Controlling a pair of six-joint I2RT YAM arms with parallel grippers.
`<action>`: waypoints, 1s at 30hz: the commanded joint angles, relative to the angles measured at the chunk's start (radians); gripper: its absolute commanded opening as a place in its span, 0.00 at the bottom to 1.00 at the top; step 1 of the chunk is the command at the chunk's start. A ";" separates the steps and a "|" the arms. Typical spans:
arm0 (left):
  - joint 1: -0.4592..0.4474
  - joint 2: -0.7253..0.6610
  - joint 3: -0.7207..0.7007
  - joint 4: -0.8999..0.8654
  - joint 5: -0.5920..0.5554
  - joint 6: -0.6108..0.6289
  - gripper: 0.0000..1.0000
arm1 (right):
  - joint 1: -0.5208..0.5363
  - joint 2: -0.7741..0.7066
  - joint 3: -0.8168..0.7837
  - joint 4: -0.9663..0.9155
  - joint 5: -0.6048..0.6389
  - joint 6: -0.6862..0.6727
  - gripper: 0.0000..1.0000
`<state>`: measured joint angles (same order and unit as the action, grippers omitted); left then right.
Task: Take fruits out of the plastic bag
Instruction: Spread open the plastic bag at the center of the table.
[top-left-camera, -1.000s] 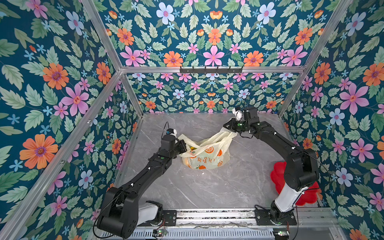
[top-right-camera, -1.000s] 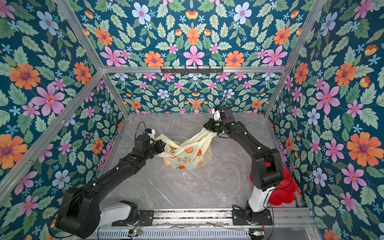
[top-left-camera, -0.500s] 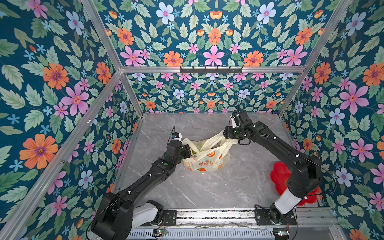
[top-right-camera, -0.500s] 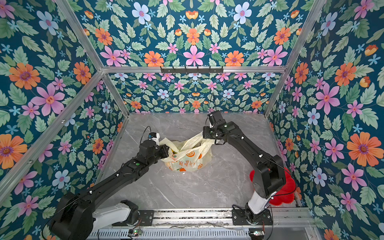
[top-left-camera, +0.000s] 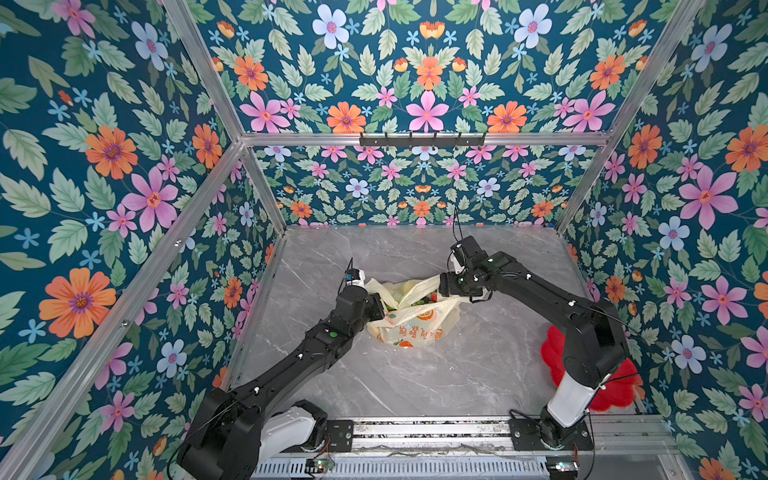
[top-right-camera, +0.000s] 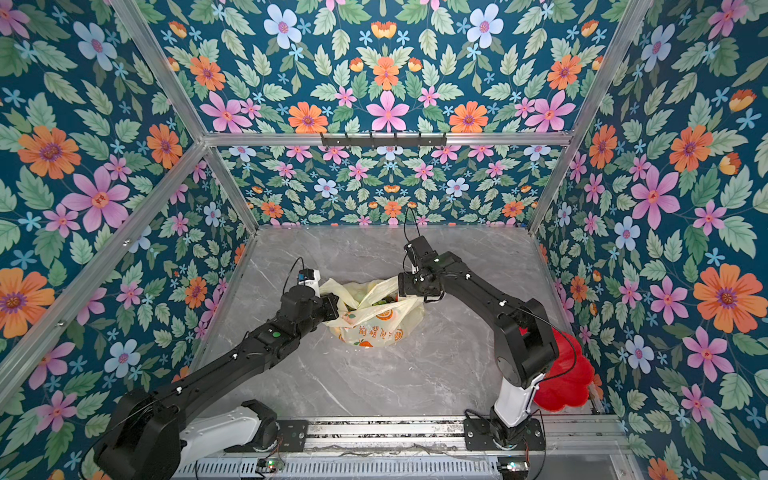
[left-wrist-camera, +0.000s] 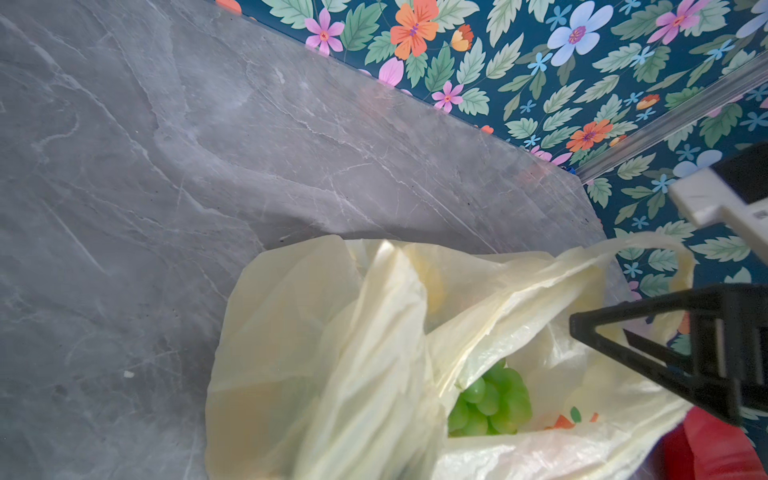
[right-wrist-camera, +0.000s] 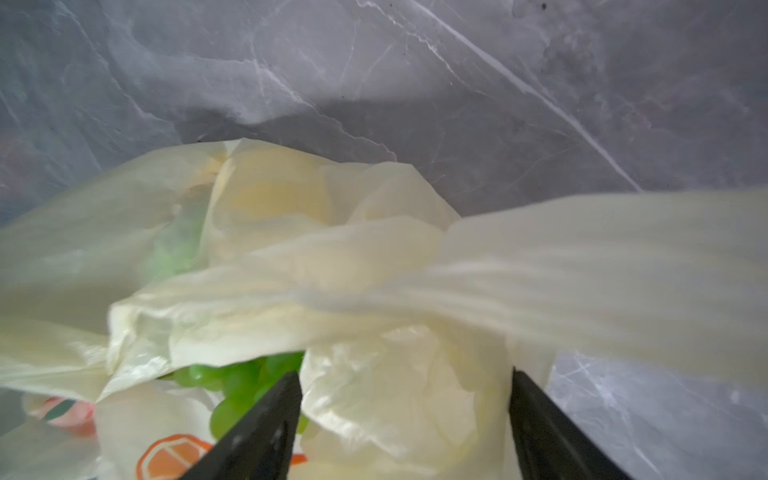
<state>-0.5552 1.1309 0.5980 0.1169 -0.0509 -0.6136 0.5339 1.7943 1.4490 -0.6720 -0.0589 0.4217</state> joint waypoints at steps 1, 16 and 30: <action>0.004 -0.013 -0.008 0.007 -0.047 -0.006 0.00 | 0.003 0.038 0.026 0.021 -0.057 0.010 0.73; 0.256 -0.015 -0.056 -0.002 0.072 -0.128 0.00 | -0.127 -0.185 -0.225 0.447 -0.414 0.158 0.00; 0.175 0.228 0.227 -0.073 0.076 -0.035 0.01 | -0.179 -0.250 -0.349 0.592 -0.492 0.247 0.00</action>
<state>-0.3264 1.3315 0.7563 0.0845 0.0563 -0.7277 0.3481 1.5440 1.1042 -0.1291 -0.5400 0.6502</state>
